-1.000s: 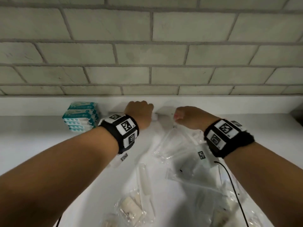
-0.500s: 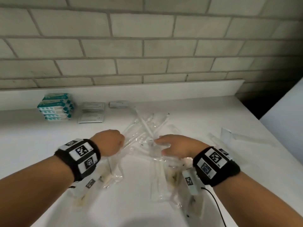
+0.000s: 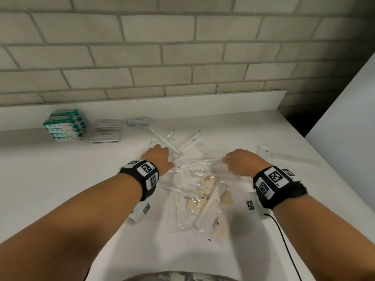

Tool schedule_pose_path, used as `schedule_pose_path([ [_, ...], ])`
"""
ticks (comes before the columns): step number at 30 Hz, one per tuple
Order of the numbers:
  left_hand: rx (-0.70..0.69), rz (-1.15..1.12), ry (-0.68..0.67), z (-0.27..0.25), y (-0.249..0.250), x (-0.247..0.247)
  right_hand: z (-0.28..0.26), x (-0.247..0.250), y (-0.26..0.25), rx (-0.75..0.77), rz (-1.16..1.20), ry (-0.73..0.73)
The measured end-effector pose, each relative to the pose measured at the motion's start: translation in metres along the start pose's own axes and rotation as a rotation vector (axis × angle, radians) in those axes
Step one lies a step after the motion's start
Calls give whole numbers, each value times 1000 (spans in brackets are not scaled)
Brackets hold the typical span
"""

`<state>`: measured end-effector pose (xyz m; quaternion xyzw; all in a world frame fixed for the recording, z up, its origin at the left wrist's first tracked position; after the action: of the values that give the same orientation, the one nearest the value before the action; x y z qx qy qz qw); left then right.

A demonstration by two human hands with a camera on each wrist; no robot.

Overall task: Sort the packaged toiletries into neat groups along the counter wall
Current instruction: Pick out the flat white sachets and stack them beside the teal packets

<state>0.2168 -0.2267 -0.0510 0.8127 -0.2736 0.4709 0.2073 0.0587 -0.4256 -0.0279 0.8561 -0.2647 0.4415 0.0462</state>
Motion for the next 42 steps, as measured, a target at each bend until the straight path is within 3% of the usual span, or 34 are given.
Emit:
schedule_pose_path([
  [4, 83, -31, -10, 6, 3, 0, 2, -13, 1, -51, -132, -146],
  [6, 105, -16, -32, 5, 4, 2, 8, -8, -8, -67, -228, -120],
  [11, 95, 36, -102, -4, 7, 3, 24, -5, -51, 62, -250, -82],
  [16, 85, 184, -206, -9, 11, 1, 30, 6, -43, -74, -239, 28],
  [22, 111, 64, -68, -5, 13, 2, 38, -2, -61, -176, -92, 80],
  [25, 119, -78, -49, -4, 7, -4, 41, -5, -61, -277, -109, 84],
  [28, 143, -191, -38, -4, 3, -8, 42, -7, -63, -286, -24, 47],
  [32, 172, -323, -106, -3, 1, -12, 41, -6, -70, -203, 111, 14],
  [35, 167, -361, -129, -4, 3, -11, 40, -8, -79, -61, 89, -105],
  [37, 140, -372, -119, -6, 4, -11, 35, -10, -77, -70, 113, -153],
  [42, 72, -486, 0, -19, -2, 2, 27, 15, -41, -18, 167, -5],
])
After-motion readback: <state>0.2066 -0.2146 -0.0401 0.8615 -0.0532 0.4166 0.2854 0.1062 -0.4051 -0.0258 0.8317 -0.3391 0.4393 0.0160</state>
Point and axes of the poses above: each hand's wrist, its own z-axis towards the middle knuckle, its own x-axis out of the back of the hand, y = z × x, the point moved 7 cm from there along z, towards the middle knuckle, and after that the axes turned 13 degrees about -y, right-handed, at the moved point
